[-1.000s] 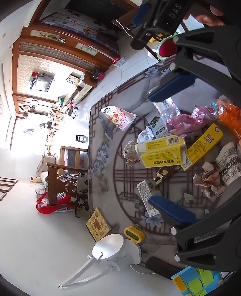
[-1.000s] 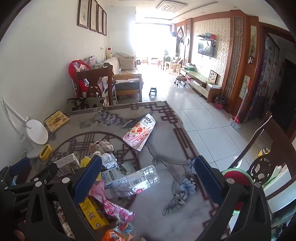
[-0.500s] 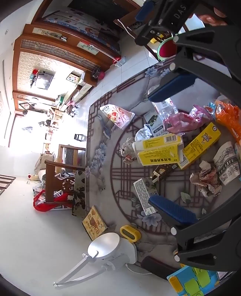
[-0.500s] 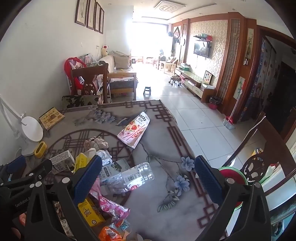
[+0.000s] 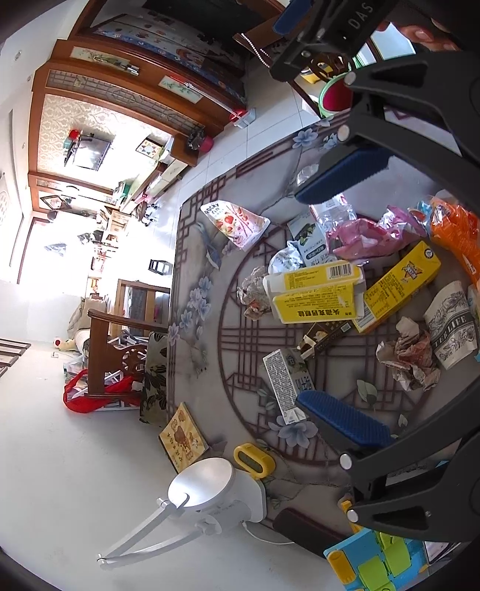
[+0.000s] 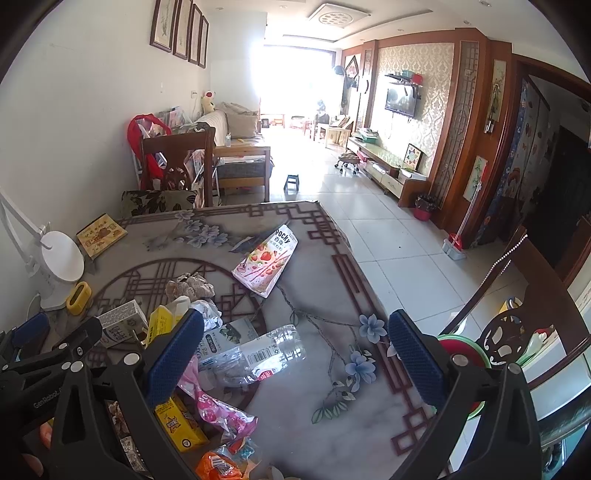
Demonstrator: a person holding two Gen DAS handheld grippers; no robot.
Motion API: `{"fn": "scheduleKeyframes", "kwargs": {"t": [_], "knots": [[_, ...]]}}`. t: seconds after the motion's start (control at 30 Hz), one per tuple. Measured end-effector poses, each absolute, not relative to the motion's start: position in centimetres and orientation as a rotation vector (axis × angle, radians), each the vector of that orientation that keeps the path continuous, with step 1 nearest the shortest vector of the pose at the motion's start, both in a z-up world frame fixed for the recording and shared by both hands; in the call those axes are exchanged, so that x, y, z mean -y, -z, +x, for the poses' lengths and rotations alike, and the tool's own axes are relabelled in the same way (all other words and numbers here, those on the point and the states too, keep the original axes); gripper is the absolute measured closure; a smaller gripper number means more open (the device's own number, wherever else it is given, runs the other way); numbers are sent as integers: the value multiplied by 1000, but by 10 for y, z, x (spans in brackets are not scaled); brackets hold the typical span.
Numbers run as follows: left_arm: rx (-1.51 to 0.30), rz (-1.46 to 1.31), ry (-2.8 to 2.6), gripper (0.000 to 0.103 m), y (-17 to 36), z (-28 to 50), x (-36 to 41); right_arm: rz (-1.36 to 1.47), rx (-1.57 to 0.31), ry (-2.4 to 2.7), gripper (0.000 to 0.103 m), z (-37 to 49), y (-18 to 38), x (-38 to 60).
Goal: Collect trash
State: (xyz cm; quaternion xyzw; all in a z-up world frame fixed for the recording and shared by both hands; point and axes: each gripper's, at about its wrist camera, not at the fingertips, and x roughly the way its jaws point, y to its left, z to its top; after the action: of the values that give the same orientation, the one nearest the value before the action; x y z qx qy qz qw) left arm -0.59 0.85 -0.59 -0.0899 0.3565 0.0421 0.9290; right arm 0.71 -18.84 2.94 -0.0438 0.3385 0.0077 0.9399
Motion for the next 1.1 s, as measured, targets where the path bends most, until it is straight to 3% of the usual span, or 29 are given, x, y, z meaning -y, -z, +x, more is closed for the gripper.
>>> {"fn": "scheduleKeyframes", "kwargs": {"t": [1.1], "knots": [[-734, -180, -70, 4, 6, -7, -4, -93, -689, -15, 7, 7, -29, 187]]}}
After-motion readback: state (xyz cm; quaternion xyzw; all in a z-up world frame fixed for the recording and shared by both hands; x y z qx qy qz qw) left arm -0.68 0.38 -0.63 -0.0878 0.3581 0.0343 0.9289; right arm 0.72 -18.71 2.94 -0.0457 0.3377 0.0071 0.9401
